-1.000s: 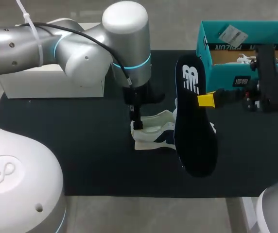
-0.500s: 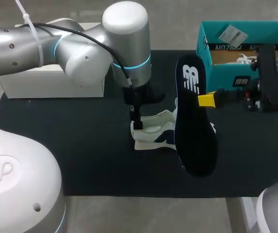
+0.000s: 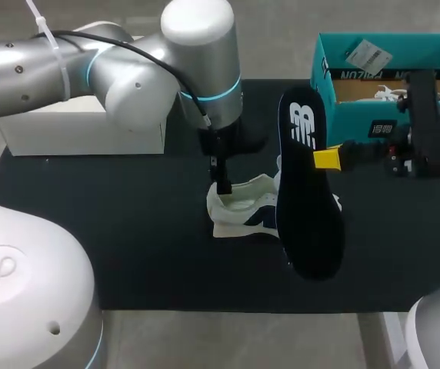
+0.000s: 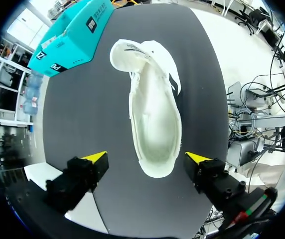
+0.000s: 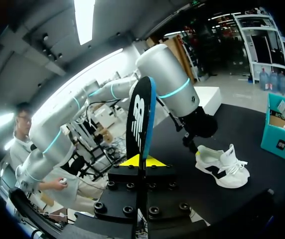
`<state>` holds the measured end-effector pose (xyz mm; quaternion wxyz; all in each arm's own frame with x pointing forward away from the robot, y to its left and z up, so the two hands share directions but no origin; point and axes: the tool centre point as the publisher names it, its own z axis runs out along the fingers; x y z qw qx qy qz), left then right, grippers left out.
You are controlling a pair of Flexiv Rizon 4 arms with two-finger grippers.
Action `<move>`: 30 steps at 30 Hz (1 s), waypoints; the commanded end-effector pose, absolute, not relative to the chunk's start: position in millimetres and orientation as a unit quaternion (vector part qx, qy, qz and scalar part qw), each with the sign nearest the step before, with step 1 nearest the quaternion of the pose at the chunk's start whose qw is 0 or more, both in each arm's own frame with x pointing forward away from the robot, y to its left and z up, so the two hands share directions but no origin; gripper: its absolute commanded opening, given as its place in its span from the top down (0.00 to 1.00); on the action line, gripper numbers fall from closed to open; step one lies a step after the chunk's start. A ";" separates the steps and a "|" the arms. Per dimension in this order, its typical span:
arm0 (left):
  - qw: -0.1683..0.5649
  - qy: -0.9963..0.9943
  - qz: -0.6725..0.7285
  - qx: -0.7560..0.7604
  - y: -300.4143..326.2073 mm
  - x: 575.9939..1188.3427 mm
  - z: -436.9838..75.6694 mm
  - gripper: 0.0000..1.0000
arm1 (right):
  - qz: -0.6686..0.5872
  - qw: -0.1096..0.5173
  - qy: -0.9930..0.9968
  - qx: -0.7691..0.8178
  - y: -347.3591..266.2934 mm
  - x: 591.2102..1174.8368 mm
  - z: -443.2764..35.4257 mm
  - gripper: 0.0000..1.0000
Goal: Take the shoe out of the shoebox, open the shoe tongue, remove and reinsert the insole, then place the shoe into the shoebox
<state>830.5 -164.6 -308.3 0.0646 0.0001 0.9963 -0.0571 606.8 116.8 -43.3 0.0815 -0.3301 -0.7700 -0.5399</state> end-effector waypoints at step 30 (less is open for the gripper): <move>0.044 0.994 -0.100 0.024 -250.2 866.7 -372.5 0.02 | -0.588 0.048 -0.731 -0.343 119.3 594.4 -45.3 1.00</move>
